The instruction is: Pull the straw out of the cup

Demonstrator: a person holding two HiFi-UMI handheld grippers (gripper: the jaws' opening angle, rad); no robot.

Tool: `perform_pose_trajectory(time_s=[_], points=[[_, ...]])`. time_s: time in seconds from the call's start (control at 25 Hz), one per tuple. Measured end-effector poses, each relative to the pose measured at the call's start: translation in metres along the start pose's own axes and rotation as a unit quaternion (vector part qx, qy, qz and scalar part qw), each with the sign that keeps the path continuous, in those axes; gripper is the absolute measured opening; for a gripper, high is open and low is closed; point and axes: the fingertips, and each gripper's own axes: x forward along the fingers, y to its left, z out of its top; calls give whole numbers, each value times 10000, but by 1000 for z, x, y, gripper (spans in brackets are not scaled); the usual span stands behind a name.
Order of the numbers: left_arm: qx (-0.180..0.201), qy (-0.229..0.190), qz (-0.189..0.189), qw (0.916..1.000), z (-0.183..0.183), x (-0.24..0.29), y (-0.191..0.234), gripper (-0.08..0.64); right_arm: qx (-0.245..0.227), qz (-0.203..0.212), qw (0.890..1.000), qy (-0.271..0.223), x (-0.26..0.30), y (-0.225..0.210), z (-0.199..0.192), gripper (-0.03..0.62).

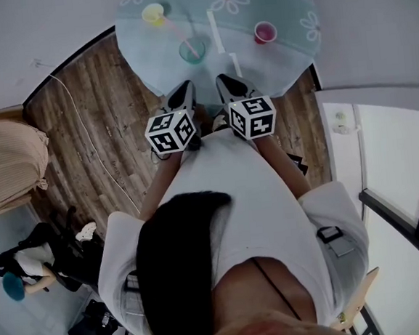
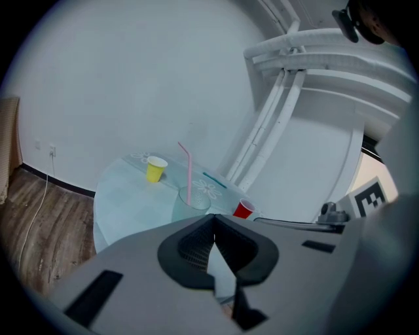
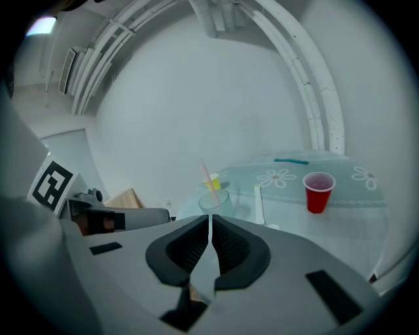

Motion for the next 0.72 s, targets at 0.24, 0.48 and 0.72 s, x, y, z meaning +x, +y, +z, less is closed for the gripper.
perform_pose_trajectory(time_s=[0.24,0.48,0.72], points=[[-98,-119,92,9998,4,3,-2,9,8,-9,10000,-49,-2,-11,5,37],[-176,-216,153,9995,12,3,4,9,-69,30,10000,-58,4,-8,10,37],[-95,-261,152,9995,21,7,12,9,1,-25,9999,-134,12,-10,18,37]])
